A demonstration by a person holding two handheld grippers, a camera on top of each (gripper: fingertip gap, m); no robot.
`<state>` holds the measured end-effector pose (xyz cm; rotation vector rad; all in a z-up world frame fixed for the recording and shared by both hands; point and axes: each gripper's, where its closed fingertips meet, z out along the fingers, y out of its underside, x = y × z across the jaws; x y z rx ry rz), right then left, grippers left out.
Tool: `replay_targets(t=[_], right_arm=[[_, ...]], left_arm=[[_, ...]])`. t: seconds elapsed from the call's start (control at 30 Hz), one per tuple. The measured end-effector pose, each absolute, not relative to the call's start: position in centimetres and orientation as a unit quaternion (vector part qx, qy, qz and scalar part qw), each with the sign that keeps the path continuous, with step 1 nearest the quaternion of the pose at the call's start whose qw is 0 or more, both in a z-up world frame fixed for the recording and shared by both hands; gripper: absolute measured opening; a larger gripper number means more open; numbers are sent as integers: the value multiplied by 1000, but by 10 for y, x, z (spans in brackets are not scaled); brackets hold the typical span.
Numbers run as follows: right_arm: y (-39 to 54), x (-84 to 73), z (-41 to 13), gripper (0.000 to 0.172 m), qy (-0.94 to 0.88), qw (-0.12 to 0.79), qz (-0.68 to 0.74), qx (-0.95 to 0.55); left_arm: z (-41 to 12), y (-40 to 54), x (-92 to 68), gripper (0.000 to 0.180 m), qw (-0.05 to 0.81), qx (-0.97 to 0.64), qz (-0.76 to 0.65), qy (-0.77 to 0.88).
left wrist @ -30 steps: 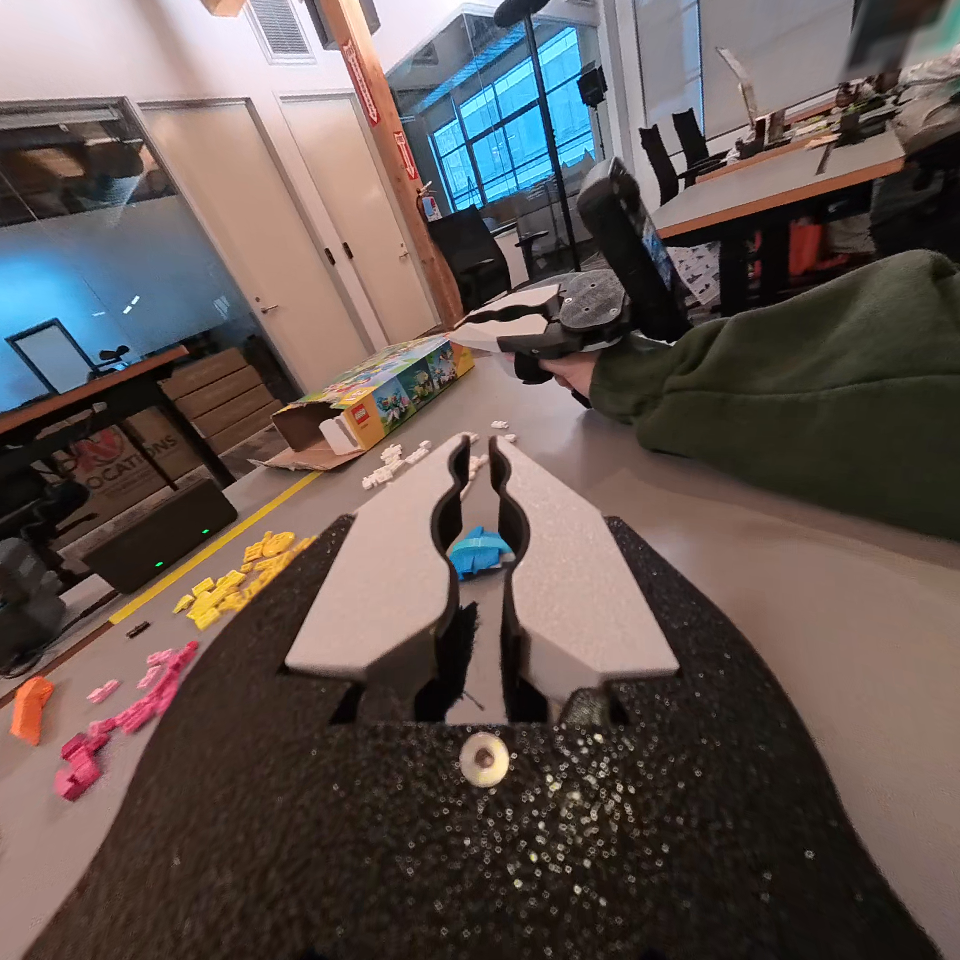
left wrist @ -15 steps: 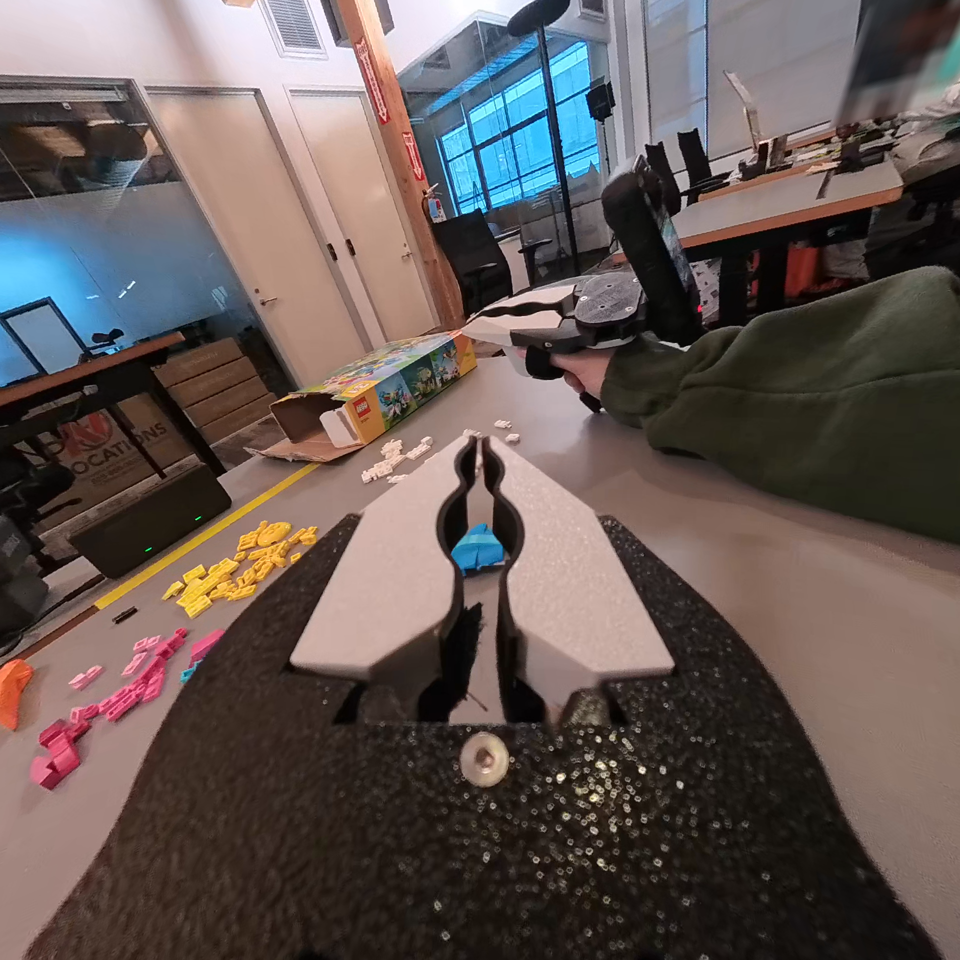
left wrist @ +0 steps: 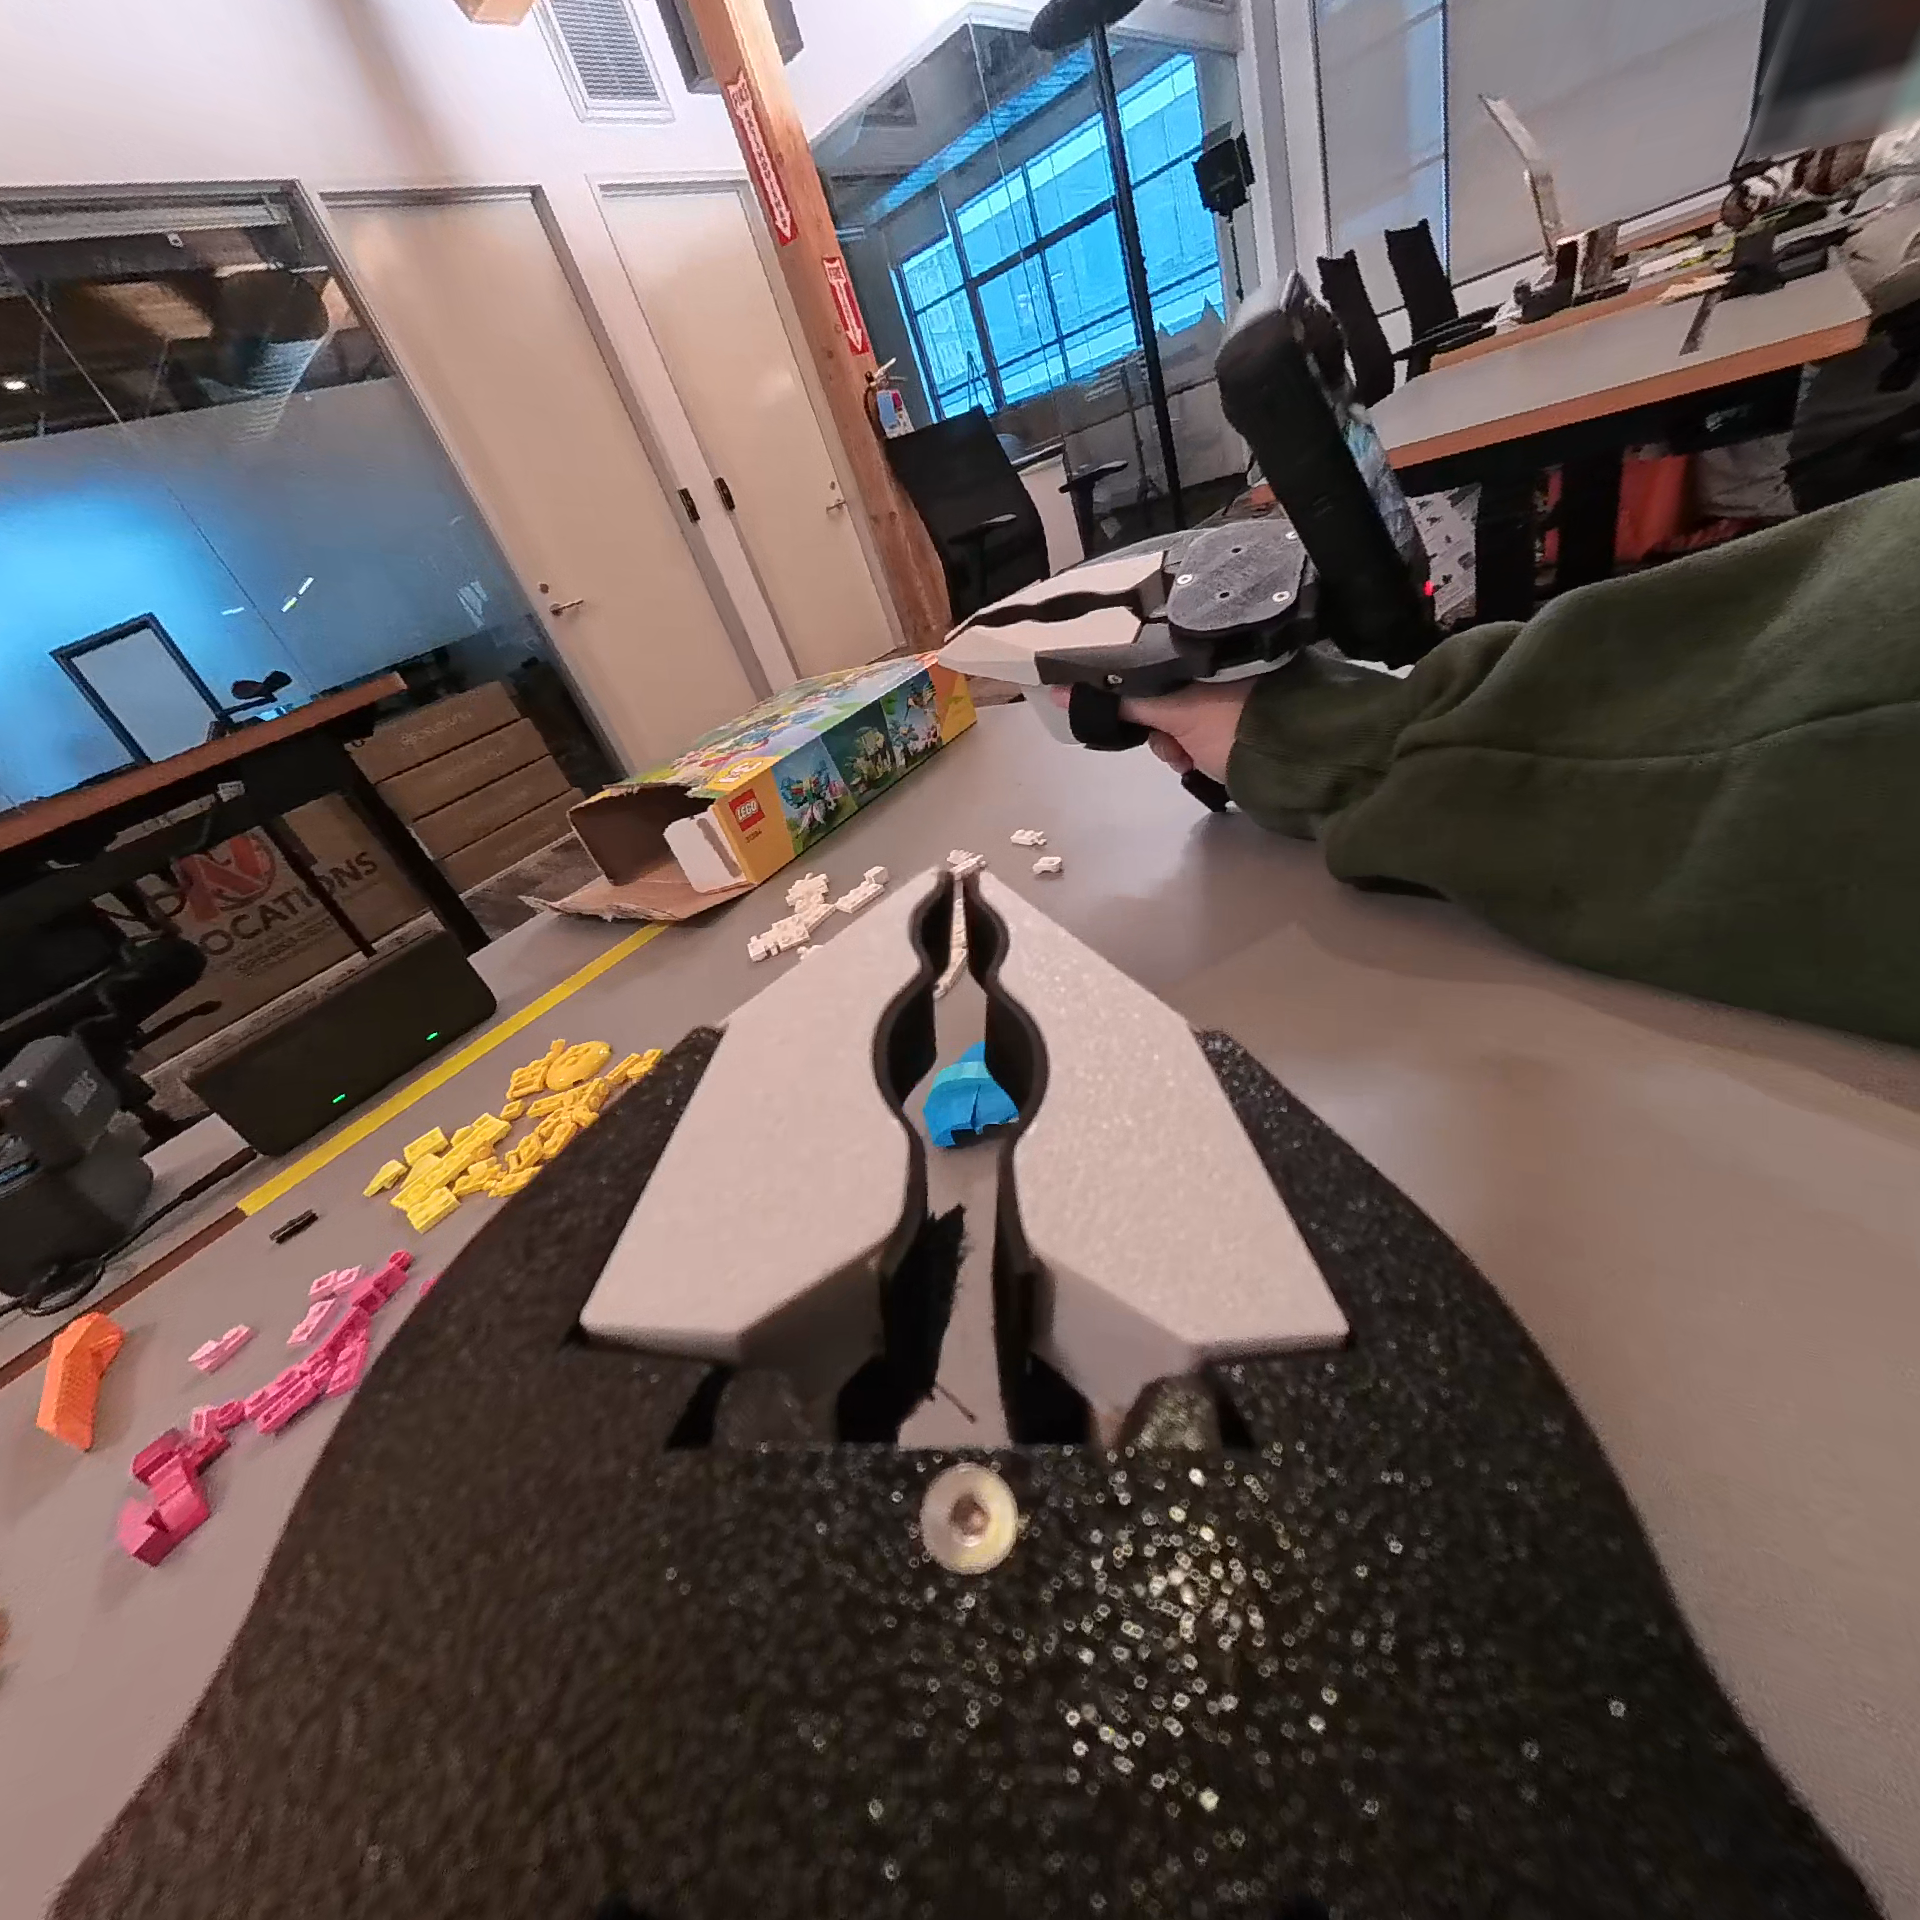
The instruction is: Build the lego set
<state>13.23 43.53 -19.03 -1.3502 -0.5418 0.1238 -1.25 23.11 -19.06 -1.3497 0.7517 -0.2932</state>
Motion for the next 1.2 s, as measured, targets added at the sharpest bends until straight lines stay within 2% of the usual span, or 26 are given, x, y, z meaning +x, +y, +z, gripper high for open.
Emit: replay_targets(t=[1.2], right_arm=[[433,128,-192,6,-262,743,58,-613]], left_arm=[[-194,233,-8,0,710,-591,-79,375]])
